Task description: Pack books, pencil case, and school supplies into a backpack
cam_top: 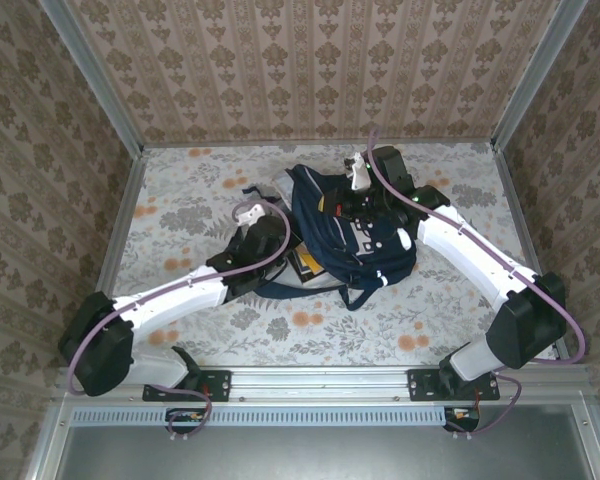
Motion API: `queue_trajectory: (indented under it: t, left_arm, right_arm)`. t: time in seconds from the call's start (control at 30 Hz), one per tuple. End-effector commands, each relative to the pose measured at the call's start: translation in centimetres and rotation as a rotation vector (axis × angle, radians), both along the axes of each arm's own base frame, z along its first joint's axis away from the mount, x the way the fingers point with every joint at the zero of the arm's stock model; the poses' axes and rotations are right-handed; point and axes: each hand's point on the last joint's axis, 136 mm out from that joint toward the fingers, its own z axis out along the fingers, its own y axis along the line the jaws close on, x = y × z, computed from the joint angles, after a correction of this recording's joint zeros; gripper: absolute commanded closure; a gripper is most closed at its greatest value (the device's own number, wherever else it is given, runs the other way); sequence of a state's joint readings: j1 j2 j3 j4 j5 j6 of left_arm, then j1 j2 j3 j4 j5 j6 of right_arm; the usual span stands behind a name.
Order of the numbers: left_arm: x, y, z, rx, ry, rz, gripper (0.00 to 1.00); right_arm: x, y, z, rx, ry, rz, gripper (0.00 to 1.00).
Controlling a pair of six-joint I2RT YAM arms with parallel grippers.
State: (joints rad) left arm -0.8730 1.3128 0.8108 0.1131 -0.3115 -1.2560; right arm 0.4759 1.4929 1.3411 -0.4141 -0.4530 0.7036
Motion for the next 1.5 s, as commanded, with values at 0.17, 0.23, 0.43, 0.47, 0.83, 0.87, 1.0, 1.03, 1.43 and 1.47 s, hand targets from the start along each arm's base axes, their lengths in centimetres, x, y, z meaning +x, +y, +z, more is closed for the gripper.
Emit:
queue_trajectory:
  t: [0.17,0.23,0.43,0.47,0.83,0.87,1.0,1.03,1.43,1.47]
  left_arm:
    - [-0.8,3.2,-0.4,0.041,0.065,0.007,0.27]
    - [-0.8,3.6,-0.7,0.062,0.078,-0.012,0.28]
    - [-0.1,4.7,-1.7,0.082,0.112,-0.087,0.32]
    - [0.0,4.7,-2.0,0.075,0.123,-0.112,0.32]
    - [2.0,6.2,-3.0,0.106,0.145,-0.485,0.33]
    - [2.2,6.1,-2.9,0.095,0.138,-0.515,0.33]
    - [3.2,5.9,-3.4,0.043,0.146,-0.617,0.34]
    - [3.5,5.7,-3.4,0.035,0.147,-0.634,0.34]
    - [7.6,4.8,-4.7,-0.017,0.151,-0.716,0.38]
    - [7.7,4.6,-4.6,-0.026,0.145,-0.729,0.4]
  right_arm:
    - [-0.1,-0.4,2.5,0.044,-0.078,-0.023,1.0]
    - [-0.1,-0.4,2.5,0.043,-0.078,-0.023,1.0]
    - [-0.2,-0.6,2.6,0.04,-0.081,-0.026,1.0]
    - [-0.2,-0.6,2.7,0.041,-0.082,-0.026,1.0]
    - [-0.5,-0.8,2.7,0.026,-0.085,-0.02,1.0]
    - [-0.5,-0.8,2.6,0.023,-0.085,-0.021,1.0]
    - [-0.5,-0.9,2.6,0.02,-0.087,-0.021,1.0]
    - [-0.5,-0.9,2.5,0.018,-0.085,-0.02,1.0]
    - [-0.4,-1.1,2.8,0.002,-0.097,-0.022,1.0]
    - [-0.4,-1.1,2.7,0.001,-0.097,-0.024,1.0]
